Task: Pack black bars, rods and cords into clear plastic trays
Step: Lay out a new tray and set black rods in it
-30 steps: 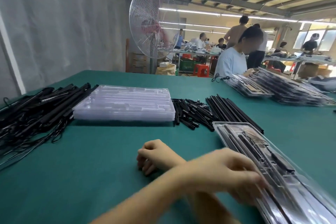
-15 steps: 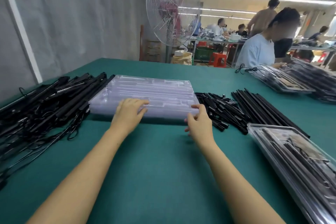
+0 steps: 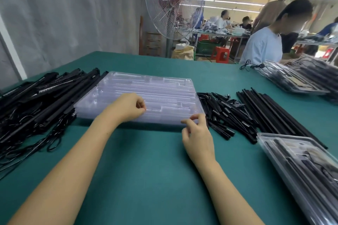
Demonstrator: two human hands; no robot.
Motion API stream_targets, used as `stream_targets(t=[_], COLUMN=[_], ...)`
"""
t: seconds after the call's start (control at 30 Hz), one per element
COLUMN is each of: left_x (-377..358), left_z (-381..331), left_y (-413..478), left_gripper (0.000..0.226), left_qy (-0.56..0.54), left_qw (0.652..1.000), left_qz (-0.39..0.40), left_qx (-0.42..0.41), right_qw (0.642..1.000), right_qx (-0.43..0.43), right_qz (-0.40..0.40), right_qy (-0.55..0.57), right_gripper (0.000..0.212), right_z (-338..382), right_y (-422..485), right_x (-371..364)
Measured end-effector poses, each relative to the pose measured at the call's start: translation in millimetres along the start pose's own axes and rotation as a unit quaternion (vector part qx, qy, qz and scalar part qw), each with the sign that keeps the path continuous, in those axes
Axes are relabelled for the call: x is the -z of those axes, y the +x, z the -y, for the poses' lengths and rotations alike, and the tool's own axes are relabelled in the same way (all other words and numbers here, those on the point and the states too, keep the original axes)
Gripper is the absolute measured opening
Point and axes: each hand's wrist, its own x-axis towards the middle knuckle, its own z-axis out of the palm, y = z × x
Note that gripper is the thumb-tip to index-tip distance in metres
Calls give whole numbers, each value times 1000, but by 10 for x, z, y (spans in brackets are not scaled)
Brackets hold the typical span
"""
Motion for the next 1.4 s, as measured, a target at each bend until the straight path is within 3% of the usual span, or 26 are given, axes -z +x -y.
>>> stream_targets(t=[0.43, 0.87, 1.1, 1.23, 1.4], left_x=[21, 98, 113, 33, -153], left_z=[58, -67, -113, -127, -96], left_y=[61, 72, 85, 74, -13], left_gripper=[13, 17, 19, 13, 26], left_qy=[55, 49, 96, 230, 419], left_qw=[992, 996, 990, 966, 888], left_qz=[29, 47, 66, 42, -38], left_qx=[-112, -57, -77, -114, -187], right_qw=[1000, 999, 999, 999, 998], right_qx=[-1, -25, -36, -33, -46], right_qz=[-9, -15, -18, -21, -5], right_qy=[-5, 12, 18, -2, -36], right_gripper=[32, 33, 35, 35, 38], right_z=[4, -2, 5, 29, 46], right_y=[7, 4, 4, 7, 18], right_x=[-2, -21, 2, -10, -37])
